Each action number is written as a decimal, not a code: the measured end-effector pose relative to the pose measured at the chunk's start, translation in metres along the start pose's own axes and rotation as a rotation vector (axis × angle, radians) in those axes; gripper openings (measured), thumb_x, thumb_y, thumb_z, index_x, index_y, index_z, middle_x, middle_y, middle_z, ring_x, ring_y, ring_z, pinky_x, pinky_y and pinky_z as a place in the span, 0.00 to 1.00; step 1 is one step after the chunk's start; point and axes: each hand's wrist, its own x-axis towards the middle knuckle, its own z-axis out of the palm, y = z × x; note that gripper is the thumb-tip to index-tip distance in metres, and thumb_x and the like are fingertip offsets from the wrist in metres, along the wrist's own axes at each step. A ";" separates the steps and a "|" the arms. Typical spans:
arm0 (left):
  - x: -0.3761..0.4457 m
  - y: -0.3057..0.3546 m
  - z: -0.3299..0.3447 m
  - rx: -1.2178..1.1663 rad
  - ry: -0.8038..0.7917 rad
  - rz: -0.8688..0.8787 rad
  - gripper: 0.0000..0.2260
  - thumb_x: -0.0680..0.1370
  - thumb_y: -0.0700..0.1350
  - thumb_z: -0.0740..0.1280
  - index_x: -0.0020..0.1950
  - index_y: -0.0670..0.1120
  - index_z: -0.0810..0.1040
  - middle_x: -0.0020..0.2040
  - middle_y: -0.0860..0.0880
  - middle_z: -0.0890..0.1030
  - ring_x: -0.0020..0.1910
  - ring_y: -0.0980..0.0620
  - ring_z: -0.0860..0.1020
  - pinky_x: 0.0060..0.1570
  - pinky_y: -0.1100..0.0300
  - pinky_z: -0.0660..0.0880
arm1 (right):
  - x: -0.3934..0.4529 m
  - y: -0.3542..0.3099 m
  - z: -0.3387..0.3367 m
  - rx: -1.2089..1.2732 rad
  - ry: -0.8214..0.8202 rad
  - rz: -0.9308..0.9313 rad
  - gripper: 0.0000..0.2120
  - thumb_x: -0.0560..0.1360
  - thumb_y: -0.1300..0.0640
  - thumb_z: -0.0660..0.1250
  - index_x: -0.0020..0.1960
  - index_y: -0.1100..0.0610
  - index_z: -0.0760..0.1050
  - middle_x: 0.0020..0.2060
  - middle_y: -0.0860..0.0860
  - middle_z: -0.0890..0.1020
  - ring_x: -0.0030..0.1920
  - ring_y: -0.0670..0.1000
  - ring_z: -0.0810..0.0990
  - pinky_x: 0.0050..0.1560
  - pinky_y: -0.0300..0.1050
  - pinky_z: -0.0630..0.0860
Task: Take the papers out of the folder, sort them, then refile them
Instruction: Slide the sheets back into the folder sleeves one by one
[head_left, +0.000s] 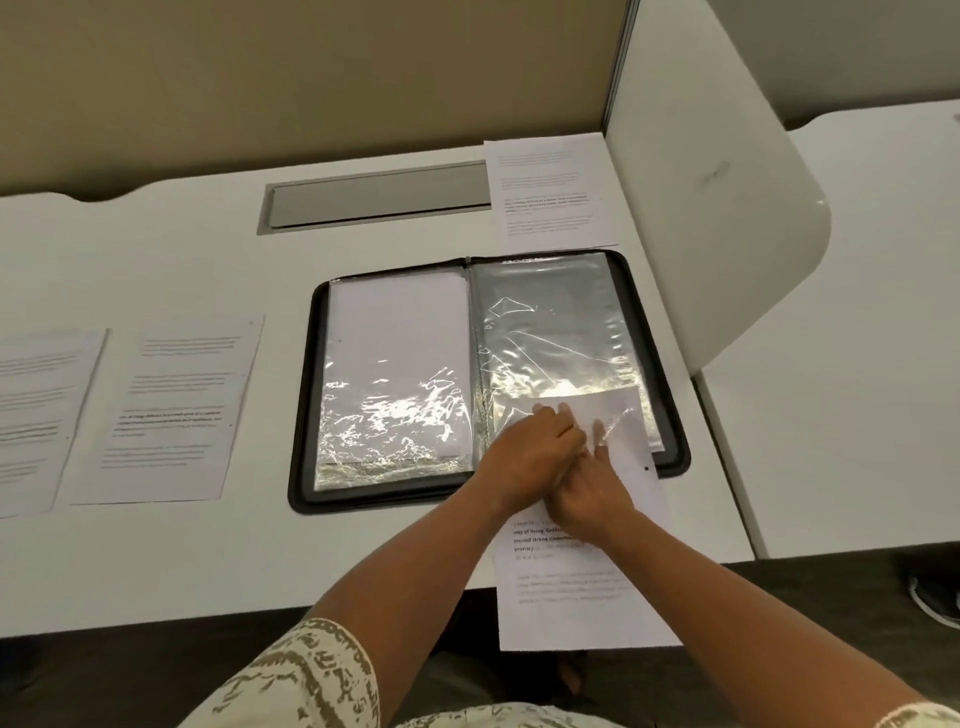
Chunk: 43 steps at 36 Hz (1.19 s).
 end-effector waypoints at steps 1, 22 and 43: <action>0.001 -0.001 0.001 0.007 0.000 -0.020 0.03 0.75 0.38 0.71 0.48 0.41 0.80 0.43 0.44 0.78 0.40 0.45 0.75 0.32 0.51 0.74 | 0.001 0.000 0.000 0.006 0.025 -0.046 0.29 0.81 0.52 0.45 0.80 0.60 0.57 0.75 0.60 0.68 0.78 0.62 0.61 0.76 0.68 0.42; -0.004 -0.001 -0.009 -0.080 0.098 -0.089 0.10 0.79 0.45 0.64 0.48 0.43 0.83 0.46 0.45 0.80 0.40 0.46 0.79 0.43 0.51 0.80 | 0.024 -0.012 -0.001 0.063 0.160 -0.064 0.34 0.84 0.39 0.40 0.71 0.64 0.65 0.66 0.63 0.74 0.65 0.65 0.75 0.63 0.65 0.77; -0.006 0.002 0.029 -0.113 -0.068 -0.245 0.09 0.82 0.47 0.62 0.55 0.46 0.79 0.50 0.49 0.78 0.49 0.49 0.75 0.39 0.57 0.72 | -0.112 0.043 -0.015 0.520 0.376 0.527 0.06 0.82 0.54 0.64 0.58 0.52 0.75 0.50 0.44 0.76 0.47 0.41 0.77 0.46 0.32 0.74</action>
